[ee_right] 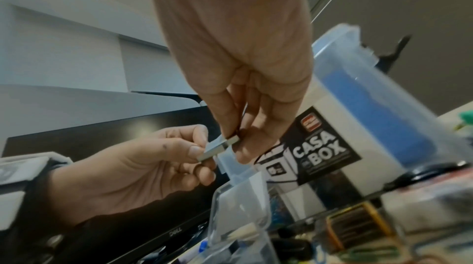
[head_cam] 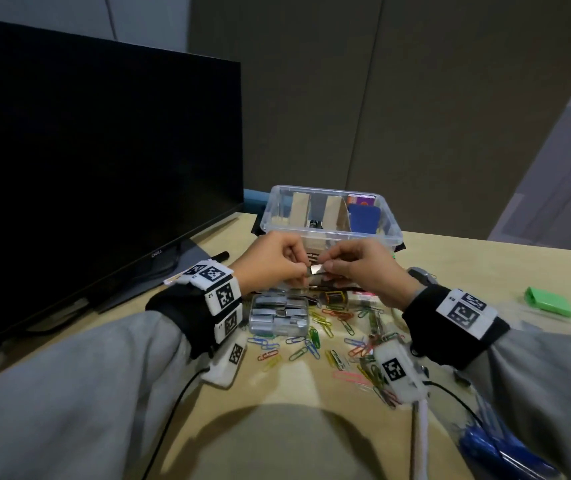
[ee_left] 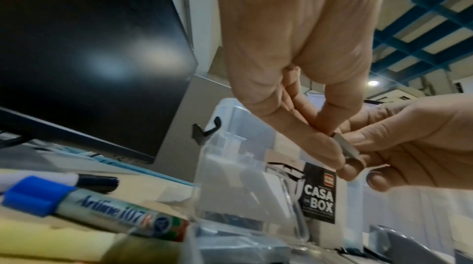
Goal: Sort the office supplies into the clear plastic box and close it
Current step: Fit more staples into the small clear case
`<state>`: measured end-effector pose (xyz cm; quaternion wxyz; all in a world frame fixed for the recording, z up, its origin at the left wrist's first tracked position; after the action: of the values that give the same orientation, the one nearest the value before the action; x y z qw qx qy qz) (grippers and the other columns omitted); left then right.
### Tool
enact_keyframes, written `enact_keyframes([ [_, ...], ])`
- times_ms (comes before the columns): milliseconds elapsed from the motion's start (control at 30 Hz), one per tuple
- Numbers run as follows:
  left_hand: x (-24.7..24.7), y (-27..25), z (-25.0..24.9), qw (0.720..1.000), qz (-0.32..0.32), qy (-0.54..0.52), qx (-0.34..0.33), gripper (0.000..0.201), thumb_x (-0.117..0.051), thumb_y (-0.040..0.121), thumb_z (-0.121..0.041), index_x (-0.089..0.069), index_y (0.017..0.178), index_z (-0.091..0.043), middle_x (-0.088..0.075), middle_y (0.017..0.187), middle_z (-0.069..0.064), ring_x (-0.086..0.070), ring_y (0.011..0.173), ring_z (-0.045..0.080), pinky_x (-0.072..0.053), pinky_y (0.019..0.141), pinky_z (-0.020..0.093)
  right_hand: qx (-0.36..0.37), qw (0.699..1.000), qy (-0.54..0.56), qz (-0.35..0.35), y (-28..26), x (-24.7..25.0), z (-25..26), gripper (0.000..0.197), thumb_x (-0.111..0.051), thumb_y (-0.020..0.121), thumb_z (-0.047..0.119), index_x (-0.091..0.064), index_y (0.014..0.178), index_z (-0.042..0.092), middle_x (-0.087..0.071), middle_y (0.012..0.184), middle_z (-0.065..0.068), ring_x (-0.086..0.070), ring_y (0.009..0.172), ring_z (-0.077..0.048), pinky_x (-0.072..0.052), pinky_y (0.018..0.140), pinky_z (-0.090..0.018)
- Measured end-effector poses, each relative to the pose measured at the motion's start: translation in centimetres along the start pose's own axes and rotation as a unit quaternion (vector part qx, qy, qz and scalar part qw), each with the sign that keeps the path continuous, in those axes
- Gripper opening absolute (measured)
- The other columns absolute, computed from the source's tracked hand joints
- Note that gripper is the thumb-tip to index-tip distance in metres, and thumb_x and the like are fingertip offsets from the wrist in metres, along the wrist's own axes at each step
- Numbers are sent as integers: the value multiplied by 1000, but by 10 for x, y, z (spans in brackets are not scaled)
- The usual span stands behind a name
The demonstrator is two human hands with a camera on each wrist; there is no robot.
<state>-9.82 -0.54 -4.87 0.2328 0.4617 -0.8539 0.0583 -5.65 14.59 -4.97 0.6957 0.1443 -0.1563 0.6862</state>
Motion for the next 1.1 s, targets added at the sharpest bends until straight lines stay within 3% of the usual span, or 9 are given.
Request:
enact_keyframes([
  [200,12,-6,20,996,-5,-74,47,11,-63,88,2,-58,90,-8,-69,72,7,-73,81,31,-60,75,40,4,999,18,40,12,-29,2,10,-61,91,0,-69,94,4,-70,84,-21,-64,64,-16,-58,65,-25],
  [267,14,-9,25,993,-6,-94,65,11,-65,88,-1,-57,91,-8,-68,78,9,-73,79,28,-60,73,37,8,999,5,42,16,-35,0,8,-62,91,1,-70,93,3,-69,78,-18,-63,59,-14,-57,63,-24],
  [367,16,-13,32,991,-5,-105,86,14,-68,86,1,-57,89,-7,-69,69,8,-71,71,23,-60,65,29,37,997,-59,45,20,-43,0,7,-67,88,7,-73,93,6,-72,80,-12,-65,62,-15,-57,64,-24],
  [500,18,-14,44,981,-20,-131,141,14,-64,87,7,-56,89,-4,-67,72,14,-71,63,21,-60,60,25,152,955,-248,52,17,-53,13,15,-77,81,19,-74,95,16,-69,86,3,-62,73,-8,-52,68,-18],
  [600,18,-16,49,975,-16,-137,172,16,-64,87,7,-54,90,-4,-67,77,17,-71,63,23,-59,56,24,217,920,-321,58,13,-63,20,17,-77,81,18,-75,98,14,-70,90,1,-63,79,-10,-52,73,-22],
  [733,26,-19,51,985,-47,27,161,14,-73,83,-2,-60,86,-7,-68,79,12,-72,67,22,-59,59,28,213,903,-366,74,14,-74,20,15,-72,85,15,-75,99,11,-73,91,-3,-65,79,-15,-53,77,-28],
  [867,41,-23,46,960,-83,232,130,6,-68,79,-1,-67,79,-7,-69,78,5,-67,72,21,-58,69,35,195,892,-394,104,15,-86,18,13,-68,86,14,-76,96,10,-73,90,-4,-65,80,-17,-53,78,-29],
  [1000,36,-31,59,953,1,222,205,8,-70,80,-2,-69,87,-1,-73,78,11,-69,63,18,-58,65,29,200,877,-423,115,15,-99,21,14,-67,87,16,-75,94,9,-71,91,-5,-64,82,-19,-52,79,-31],
  [1100,34,-32,63,956,25,176,234,14,-71,81,0,-69,94,4,-74,80,16,-68,62,18,-61,75,35,193,868,-439,129,17,-108,22,16,-67,88,19,-75,96,8,-70,94,-6,-63,85,-20,-51,81,-32],
])
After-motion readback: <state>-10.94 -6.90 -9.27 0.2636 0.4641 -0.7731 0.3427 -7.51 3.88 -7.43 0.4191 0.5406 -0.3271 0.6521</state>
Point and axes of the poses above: each hand's wrist, its own y-axis towards the middle knuckle, its own x-axis out of the back of the hand, z = x × y, the point moved 6 cm from there along y, towards the middle knuckle
